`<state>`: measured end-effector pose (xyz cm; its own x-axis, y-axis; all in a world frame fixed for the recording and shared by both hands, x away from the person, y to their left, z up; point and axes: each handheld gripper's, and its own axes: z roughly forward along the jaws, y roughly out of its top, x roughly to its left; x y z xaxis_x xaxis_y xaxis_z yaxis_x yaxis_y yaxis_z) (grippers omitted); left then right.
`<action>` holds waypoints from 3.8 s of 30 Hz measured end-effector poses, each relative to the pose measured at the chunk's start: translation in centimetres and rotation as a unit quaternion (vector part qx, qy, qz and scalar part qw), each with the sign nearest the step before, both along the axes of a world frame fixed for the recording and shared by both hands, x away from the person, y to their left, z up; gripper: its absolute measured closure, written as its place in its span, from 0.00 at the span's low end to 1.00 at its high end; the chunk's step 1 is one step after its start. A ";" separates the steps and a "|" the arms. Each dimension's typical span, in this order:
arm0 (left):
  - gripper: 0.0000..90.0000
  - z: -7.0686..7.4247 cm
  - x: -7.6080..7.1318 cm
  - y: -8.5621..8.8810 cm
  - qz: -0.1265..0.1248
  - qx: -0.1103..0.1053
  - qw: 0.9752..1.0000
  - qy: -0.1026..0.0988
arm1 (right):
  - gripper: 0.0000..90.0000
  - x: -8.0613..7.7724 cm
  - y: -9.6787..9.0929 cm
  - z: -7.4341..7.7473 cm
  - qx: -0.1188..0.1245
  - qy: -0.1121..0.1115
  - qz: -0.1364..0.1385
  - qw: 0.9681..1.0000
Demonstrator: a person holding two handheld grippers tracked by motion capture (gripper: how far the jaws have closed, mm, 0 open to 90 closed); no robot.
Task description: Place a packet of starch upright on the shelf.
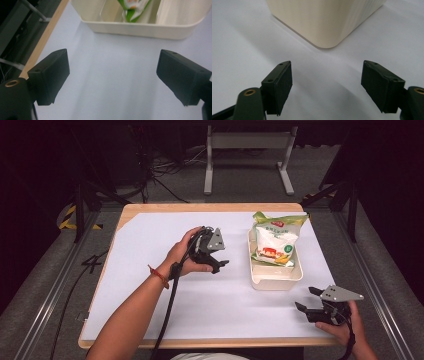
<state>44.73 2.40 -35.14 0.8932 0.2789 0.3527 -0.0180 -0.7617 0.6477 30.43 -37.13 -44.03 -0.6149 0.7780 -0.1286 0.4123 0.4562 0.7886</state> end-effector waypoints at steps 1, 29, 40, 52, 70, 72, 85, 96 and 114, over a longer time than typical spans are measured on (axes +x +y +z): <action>0.13 -0.2 -0.1 0.2 0.003 0.004 1.000 0.002 | 0.27 0.0 0.0 0.0 0.000 0.000 0.000 1.000; 0.12 -4.7 -3.6 8.5 0.062 0.049 0.997 0.011 | 0.26 0.0 0.1 0.0 -0.004 -0.003 -0.002 1.000; 0.12 -6.4 -4.8 12.2 0.093 0.039 0.995 0.026 | 0.26 0.0 0.1 0.0 -0.005 -0.004 -0.002 1.000; 0.11 -8.4 -6.5 16.4 0.131 0.005 0.990 0.047 | 0.26 0.0 0.2 0.1 -0.004 -0.004 -0.001 1.000; 0.10 -9.3 -9.3 23.2 0.230 -0.160 0.958 0.055 | 0.25 0.7 0.7 0.3 0.000 -0.009 0.008 1.000; 0.10 -9.3 -9.5 23.5 0.235 -0.177 0.954 0.059 | 0.25 0.8 0.7 0.3 -0.001 -0.010 0.010 1.000; 0.09 -9.7 -9.7 23.5 0.234 -0.177 0.954 0.055 | 0.24 1.0 0.8 0.3 -0.002 -0.014 0.010 1.000; 0.09 -9.5 -9.9 23.3 0.231 -0.177 0.956 0.048 | 0.24 1.1 0.7 0.2 -0.002 -0.014 0.011 1.000; 0.09 -9.6 -9.6 23.2 0.227 -0.170 0.958 0.049 | 0.24 1.2 0.6 0.2 -0.001 -0.012 0.007 1.000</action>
<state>35.13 25.60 -44.77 0.6769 0.7302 0.0927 0.3395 -0.4215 0.8409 31.62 -36.51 -43.88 -0.6223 0.7692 -0.1453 0.3863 0.4633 0.7976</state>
